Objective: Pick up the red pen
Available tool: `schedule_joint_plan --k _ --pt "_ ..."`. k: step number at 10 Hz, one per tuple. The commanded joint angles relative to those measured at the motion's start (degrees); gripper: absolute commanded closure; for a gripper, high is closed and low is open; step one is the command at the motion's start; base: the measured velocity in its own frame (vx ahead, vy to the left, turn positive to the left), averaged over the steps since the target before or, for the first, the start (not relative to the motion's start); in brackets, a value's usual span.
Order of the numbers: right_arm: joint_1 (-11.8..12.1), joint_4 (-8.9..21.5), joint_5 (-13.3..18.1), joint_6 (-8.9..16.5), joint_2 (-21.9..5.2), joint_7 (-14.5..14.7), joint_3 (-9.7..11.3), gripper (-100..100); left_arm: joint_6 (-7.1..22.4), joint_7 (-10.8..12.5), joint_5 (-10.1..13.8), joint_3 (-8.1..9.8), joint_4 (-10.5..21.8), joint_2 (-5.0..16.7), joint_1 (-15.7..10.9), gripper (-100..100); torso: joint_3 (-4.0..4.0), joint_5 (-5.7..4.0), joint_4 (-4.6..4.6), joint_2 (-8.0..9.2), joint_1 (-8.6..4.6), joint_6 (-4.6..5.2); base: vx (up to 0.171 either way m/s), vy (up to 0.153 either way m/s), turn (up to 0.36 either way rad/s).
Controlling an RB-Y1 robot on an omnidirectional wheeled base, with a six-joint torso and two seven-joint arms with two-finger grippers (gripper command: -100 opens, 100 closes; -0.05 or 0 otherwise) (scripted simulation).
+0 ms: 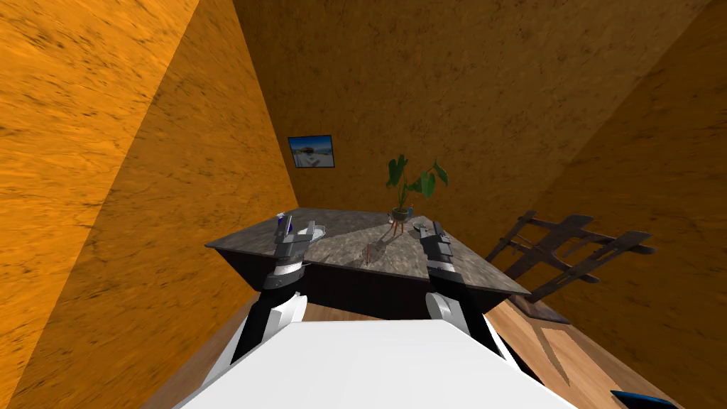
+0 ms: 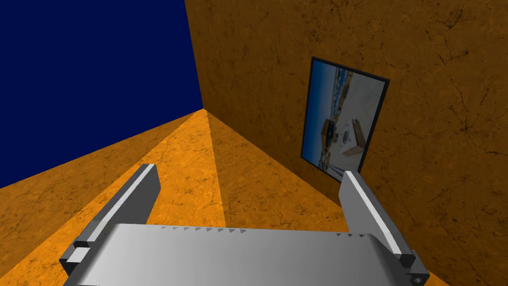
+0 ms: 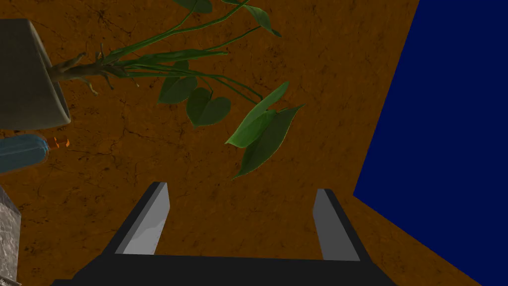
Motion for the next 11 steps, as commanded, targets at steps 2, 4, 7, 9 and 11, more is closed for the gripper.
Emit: schedule_joint_plan --k 2,4,7,9,11 --pt "0.09 -0.18 -0.78 3.84 -4.05 -3.82 -1.31 -100 0.00 0.00 0.00 0.00 0.00 0.00 0.00 0 0.00 0.00 0.00 -0.01 0.02 -0.02 0.003 0.017 0.125" --pt "0.14 -0.25 -1.18 5.70 -5.35 -5.68 -1.94 -100 0.00 0.00 0.00 0.00 0.00 0.00 0.00 0 -0.01 0.02 0.00 -0.02 0.07 -0.01 0.005 0.022 0.078" --pt "0.28 -0.41 -2.18 10.15 -7.84 -10.32 -3.48 -100 0.00 0.00 0.00 0.00 0.00 0.00 0.00 0 -0.01 0.02 0.00 -0.02 0.07 -0.02 0.003 0.020 0.112" --pt "0.36 -0.47 -2.78 12.73 -9.02 -13.05 -4.36 -100 0.00 0.00 0.00 0.00 0.00 0.00 0.00 0 0.00 0.02 0.00 0.01 0.08 -0.01 -0.004 0.021 0.089" --pt "0.45 -0.53 -3.45 15.50 -10.16 -16.03 -5.32 -100 0.00 0.00 0.00 0.00 0.00 0.00 0.00 0 0.01 0.02 0.00 0.02 0.08 -0.02 -0.005 0.023 0.108"
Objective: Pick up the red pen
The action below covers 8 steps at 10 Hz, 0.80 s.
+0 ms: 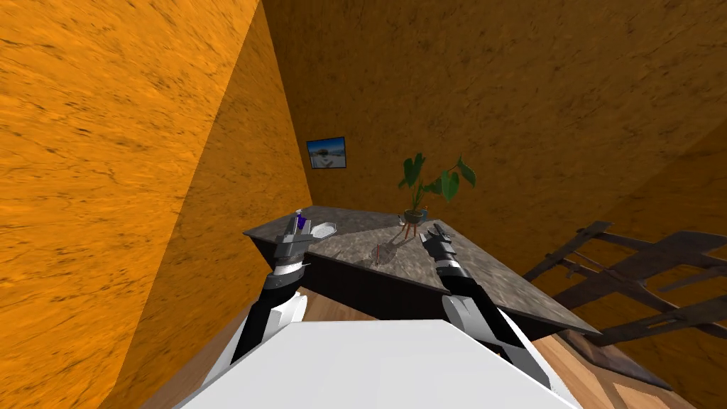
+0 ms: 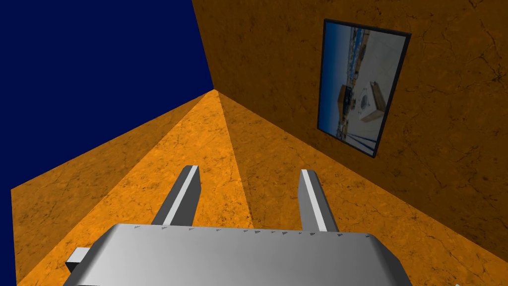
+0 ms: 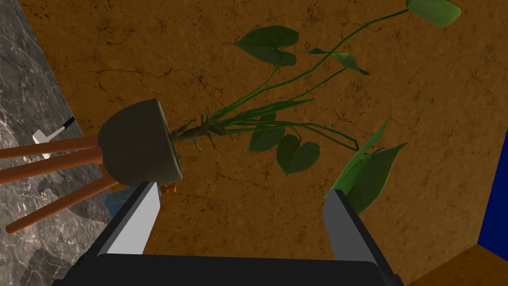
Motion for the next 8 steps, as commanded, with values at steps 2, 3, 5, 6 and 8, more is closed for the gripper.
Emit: schedule_joint_plan --k 2,3,5,6,8 --pt "0.15 -0.12 -0.83 3.65 -1.25 -4.10 -1.16 -100 0.00 0.00 0.00 0.00 0.00 0.00 -0.01 0 0.00 0.00 0.00 -0.01 0.01 -0.03 -0.001 0.020 0.115" --pt "0.25 -0.16 -1.62 5.80 -2.28 -5.88 -2.23 -100 0.00 0.00 0.00 0.00 0.00 0.00 0.00 0 -0.01 0.00 0.00 -0.01 -0.01 0.00 -0.003 0.027 0.141" --pt "0.36 -0.18 -2.46 8.90 -3.26 -9.08 -3.34 -100 0.00 0.00 0.00 0.00 0.00 0.00 0.00 0 -0.01 0.00 0.00 -0.01 0.01 0.00 -0.004 0.025 0.125" --pt "0.36 -0.18 -2.46 10.02 -3.26 -10.80 -3.34 -100 0.00 0.00 0.00 0.00 0.00 0.00 -0.01 0 0.00 0.00 0.00 0.00 0.02 -0.03 -0.005 0.020 0.092" --pt "0.47 -0.18 -3.36 13.18 -4.18 -14.20 -4.49 -100 0.00 0.00 0.00 -0.01 0.00 0.00 -0.01 0 0.01 0.01 0.00 0.01 0.03 -0.04 -0.008 0.027 0.158"
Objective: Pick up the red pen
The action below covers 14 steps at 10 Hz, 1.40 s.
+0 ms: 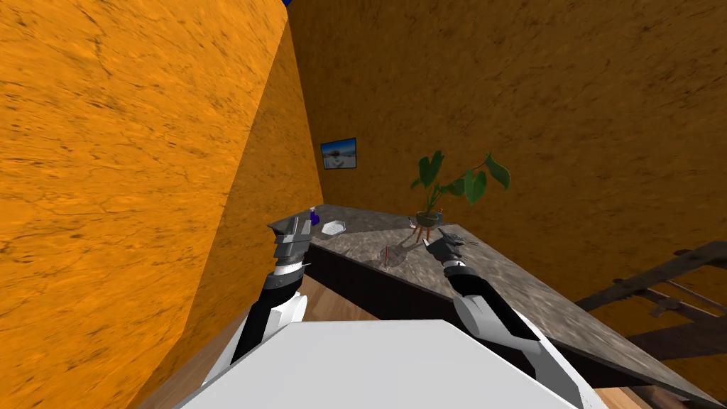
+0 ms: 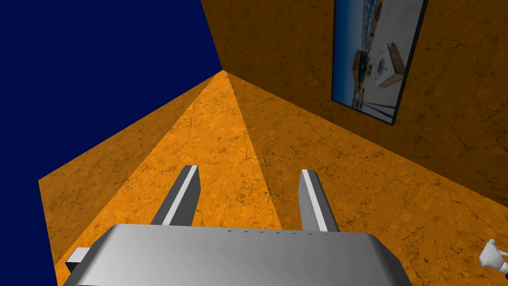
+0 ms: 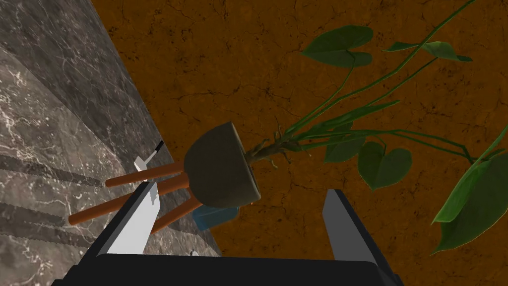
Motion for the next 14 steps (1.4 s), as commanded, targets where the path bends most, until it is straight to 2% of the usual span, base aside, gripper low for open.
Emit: schedule_joint_plan --k 1,2,3,4,5,6,7,8,9,10,13,14 --pt "-0.02 -0.01 -0.04 1.39 0.00 -1.77 -0.07 -100 0.00 0.00 0.00 0.00 0.00 0.00 0.00 0 0.00 0.00 0.00 0.00 0.00 0.00 -0.001 0.010 -0.065" --pt "0.10 0.01 -0.98 3.78 -0.86 -4.07 -1.24 -100 0.00 0.00 0.00 0.00 0.00 0.00 0.00 0 0.00 -0.01 0.00 -0.01 -0.04 0.00 -0.004 0.027 0.177" --pt "0.10 0.01 -0.98 4.88 -0.86 -5.58 -1.24 -100 0.00 0.00 0.00 -0.01 0.00 0.00 -0.01 0 -0.01 0.00 0.00 -0.01 0.00 -0.05 -0.004 0.020 0.123" --pt "0.22 0.06 -1.97 6.92 -1.67 -7.23 -2.44 -100 0.00 0.00 0.00 0.00 0.00 0.00 0.00 0 -0.01 0.00 0.00 -0.01 -0.01 -0.02 -0.005 0.032 0.217" --pt "0.22 0.06 -1.97 8.33 -1.67 -8.80 -2.44 -100 0.00 0.00 0.00 -0.01 0.00 0.00 -0.01 0 -0.01 0.00 0.00 -0.01 0.02 -0.05 0.000 0.025 0.085" --pt "0.22 0.06 -1.97 8.47 -1.67 -9.60 -2.44 -100 0.00 0.00 0.00 0.00 0.00 0.00 0.00 0 -0.01 0.00 0.00 -0.02 0.00 0.00 0.000 0.010 -0.027" --pt "0.35 0.14 -3.01 10.78 -2.41 -11.75 -3.64 -100 0.00 0.00 0.00 0.00 0.00 0.00 0.00 0 -0.01 -0.01 0.00 -0.01 -0.04 0.00 -0.007 0.020 0.206" --pt "0.35 0.14 -3.01 12.14 -2.41 -13.21 -3.64 -100 0.00 0.00 0.00 0.00 0.00 0.00 -0.01 0 0.00 0.00 0.00 -0.01 -0.02 -0.05 -0.004 0.020 0.112" --pt "0.35 0.14 -3.01 12.14 -2.41 -13.67 -3.64 -100 0.00 0.00 0.00 0.00 0.00 0.00 0.00 0 0.00 -0.01 0.00 -0.01 -0.02 0.00 0.000 0.011 -0.017" --pt "0.48 0.24 -4.09 14.67 -3.07 -16.00 -4.85 -100 0.00 0.00 0.00 0.00 0.00 0.00 0.00 0 -0.01 -0.01 0.00 -0.01 -0.04 0.01 -0.001 0.024 0.188" --pt "0.61 0.38 -5.21 19.38 -3.65 -20.87 -6.05 -100 0.00 0.00 0.00 0.00 0.00 0.00 -0.01 0 -0.01 0.00 0.00 -0.02 0.02 -0.04 -0.001 0.025 0.156" --pt "0.61 0.38 -5.21 19.69 -3.65 -22.03 -6.05 -100 0.00 0.00 0.00 0.00 0.00 0.00 0.00 0 -0.01 0.00 0.00 -0.02 0.00 0.01 0.003 0.011 -0.037"
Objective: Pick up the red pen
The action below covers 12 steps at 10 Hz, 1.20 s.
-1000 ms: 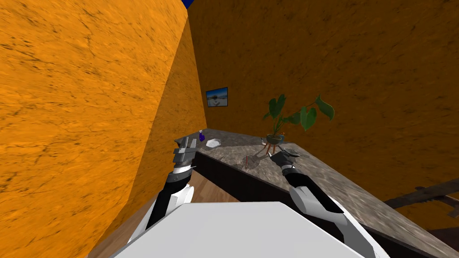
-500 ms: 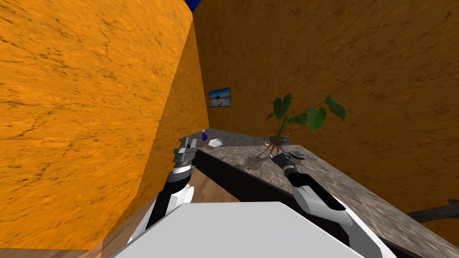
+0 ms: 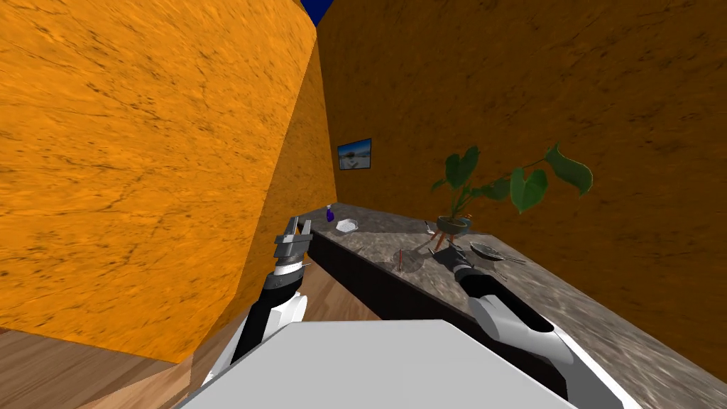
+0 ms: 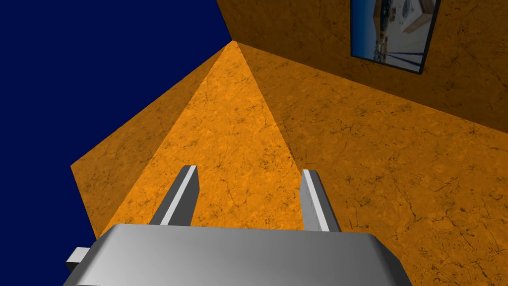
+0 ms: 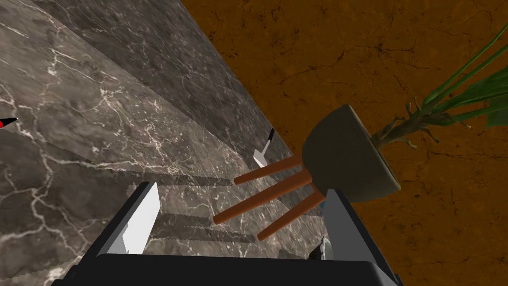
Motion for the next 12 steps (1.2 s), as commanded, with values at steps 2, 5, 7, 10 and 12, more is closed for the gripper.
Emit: schedule_joint_plan --k 2,5,7,10,12 --pt "0.07 0.03 -1.14 4.06 -0.48 -4.40 -1.27 -100 0.00 0.00 0.00 -0.01 0.00 0.00 -0.01 0 0.00 0.01 0.00 -0.01 0.03 -0.05 0.002 0.022 0.169" --pt "0.20 0.21 -2.31 8.46 -0.90 -8.92 -2.46 -100 0.00 0.00 0.00 -0.01 0.00 0.00 -0.01 0 -0.01 0.01 0.00 -0.02 0.02 -0.04 0.004 0.016 0.101" --pt "0.33 0.41 -3.51 11.11 -1.25 -11.70 -3.64 -100 0.00 0.00 0.00 0.00 0.00 0.00 0.00 0 0.00 0.00 0.00 0.00 -0.01 0.01 0.002 0.015 0.108" --pt "0.45 0.61 -4.72 15.22 -1.53 -16.11 -4.80 -100 0.00 0.00 0.00 0.00 0.00 0.00 0.00 0 0.00 0.00 0.00 0.00 -0.01 0.01 0.003 0.016 0.119" --pt "0.45 0.61 -4.72 16.41 -1.53 -18.02 -4.80 -100 0.00 0.00 0.00 0.00 0.00 0.00 0.00 0 -0.01 0.00 0.00 -0.01 -0.01 0.00 0.005 0.010 0.040"
